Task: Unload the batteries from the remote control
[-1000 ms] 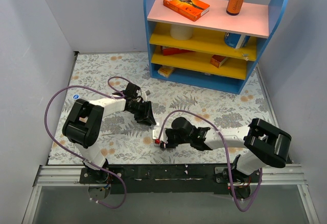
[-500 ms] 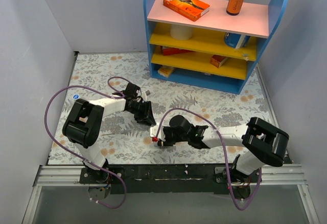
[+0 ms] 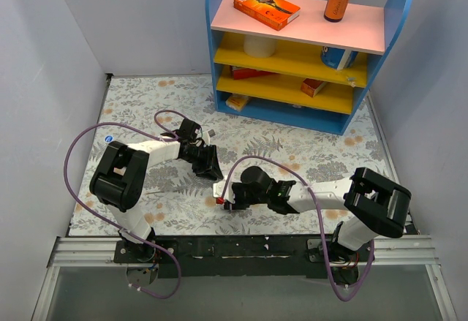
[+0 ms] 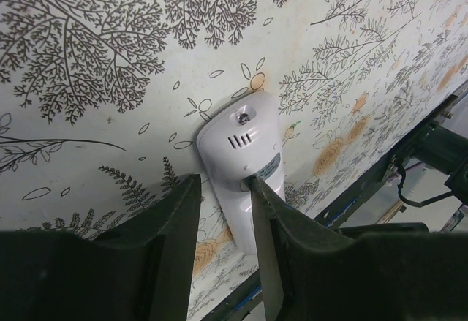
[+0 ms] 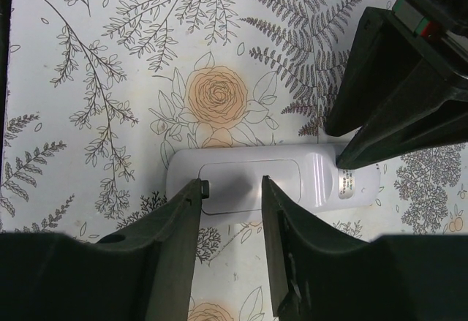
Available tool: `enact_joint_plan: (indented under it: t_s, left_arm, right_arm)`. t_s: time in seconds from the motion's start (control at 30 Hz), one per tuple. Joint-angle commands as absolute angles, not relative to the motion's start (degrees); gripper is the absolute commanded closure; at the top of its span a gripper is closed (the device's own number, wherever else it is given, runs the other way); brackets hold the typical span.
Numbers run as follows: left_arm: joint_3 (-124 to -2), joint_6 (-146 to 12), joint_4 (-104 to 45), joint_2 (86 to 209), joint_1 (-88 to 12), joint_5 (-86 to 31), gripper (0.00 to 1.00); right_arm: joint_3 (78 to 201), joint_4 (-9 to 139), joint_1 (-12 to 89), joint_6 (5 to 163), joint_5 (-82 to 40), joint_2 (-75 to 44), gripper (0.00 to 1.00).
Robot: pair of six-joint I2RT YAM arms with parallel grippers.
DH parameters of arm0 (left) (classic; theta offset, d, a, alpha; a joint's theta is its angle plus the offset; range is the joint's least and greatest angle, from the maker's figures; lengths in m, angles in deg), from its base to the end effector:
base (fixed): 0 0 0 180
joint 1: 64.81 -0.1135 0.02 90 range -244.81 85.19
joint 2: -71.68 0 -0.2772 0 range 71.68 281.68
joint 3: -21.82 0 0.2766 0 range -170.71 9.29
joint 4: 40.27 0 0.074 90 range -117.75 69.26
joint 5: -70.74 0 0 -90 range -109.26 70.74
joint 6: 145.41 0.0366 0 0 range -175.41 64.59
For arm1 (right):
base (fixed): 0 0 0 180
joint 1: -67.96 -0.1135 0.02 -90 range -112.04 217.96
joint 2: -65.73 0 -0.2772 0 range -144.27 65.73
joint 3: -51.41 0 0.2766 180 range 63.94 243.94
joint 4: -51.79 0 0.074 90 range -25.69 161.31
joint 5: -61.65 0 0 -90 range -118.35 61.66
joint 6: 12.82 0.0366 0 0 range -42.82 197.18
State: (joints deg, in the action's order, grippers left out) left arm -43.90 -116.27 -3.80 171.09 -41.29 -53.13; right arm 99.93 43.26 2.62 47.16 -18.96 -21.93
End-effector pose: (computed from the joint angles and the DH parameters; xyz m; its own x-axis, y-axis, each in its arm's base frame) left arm 0.2953 -0.1508 0.1353 -0.8609 -0.4162 0.2926 -0.5075 0.6618 -0.5517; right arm 0.1272 0.2915 0.1598 0.2939 -0.5428 -0.7868 -0.9334 0.0144 -0.3587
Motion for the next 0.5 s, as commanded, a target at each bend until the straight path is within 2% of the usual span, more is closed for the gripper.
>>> enact_joint_plan:
  t_s: [0.0, 0.47]
  left_arm:
    - [-43.53, -115.53, -3.57, 171.43, -41.17, -53.71, 0.67]
    - [-43.44, -115.53, -3.4, 172.13, -41.08, -53.89, 0.67]
  right_arm:
    - [100.42, 41.38, 1.26, 45.63, -22.45, -21.9, 0.56]
    - [98.83, 36.81, -2.62, 40.44, -34.93, -19.44, 0.59]
